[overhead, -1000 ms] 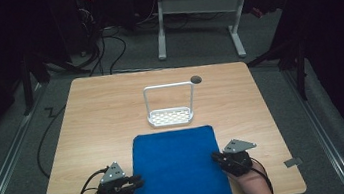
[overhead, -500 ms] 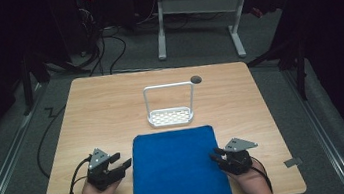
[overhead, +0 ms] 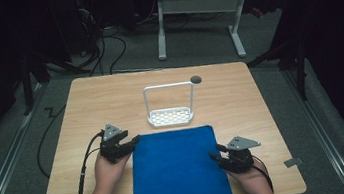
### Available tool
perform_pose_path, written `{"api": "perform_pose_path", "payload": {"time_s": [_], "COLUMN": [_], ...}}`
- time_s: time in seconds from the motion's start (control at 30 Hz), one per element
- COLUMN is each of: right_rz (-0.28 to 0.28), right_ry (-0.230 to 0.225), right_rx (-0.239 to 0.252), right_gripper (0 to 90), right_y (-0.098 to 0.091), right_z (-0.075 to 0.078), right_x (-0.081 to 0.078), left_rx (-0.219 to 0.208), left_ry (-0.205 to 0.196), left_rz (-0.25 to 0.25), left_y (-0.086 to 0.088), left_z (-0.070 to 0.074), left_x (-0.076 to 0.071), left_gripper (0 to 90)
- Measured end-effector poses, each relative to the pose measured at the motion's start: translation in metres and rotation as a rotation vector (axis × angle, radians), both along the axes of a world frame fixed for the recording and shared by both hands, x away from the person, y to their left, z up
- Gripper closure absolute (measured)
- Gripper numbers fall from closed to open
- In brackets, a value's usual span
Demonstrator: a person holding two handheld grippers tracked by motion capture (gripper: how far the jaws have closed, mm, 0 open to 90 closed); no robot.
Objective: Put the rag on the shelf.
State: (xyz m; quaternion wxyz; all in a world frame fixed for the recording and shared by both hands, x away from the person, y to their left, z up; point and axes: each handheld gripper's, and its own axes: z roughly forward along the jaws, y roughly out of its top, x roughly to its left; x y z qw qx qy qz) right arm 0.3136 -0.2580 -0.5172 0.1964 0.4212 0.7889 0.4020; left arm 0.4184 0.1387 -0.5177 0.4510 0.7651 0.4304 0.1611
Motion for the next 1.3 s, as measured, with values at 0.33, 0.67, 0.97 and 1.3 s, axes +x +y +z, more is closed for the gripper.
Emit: {"api": "perform_pose_path", "payload": {"time_s": [0.33, 0.67, 0.97, 1.3], "right_rz": [0.014, -0.034, -0.125, -0.137], "right_ry": [0.028, 0.036, 0.004, 0.122], "right_rx": [0.005, 0.032, -0.015, -0.059], "right_gripper": [54.4, 53.6, 52.5, 55.2], "right_y": [0.002, -0.003, -0.004, 0.009], "right_z": [-0.004, -0.006, 0.002, -0.01], "right_x": [0.003, 0.008, 0.056, 0.11], "left_rx": [0.03, 0.041, 0.042, 0.03], "left_ry": [0.088, 0.116, 0.119, 0.127], "left_rz": [-0.016, -0.02, -0.046, -0.066], "left_y": [-0.01, -0.011, -0.011, -0.01], "left_z": [-0.014, -0.018, -0.018, -0.019], "left_x": [0.013, 0.008, 0.008, 0.009], "left_gripper": [53.4, 83.5, 87.4, 86.9]}}
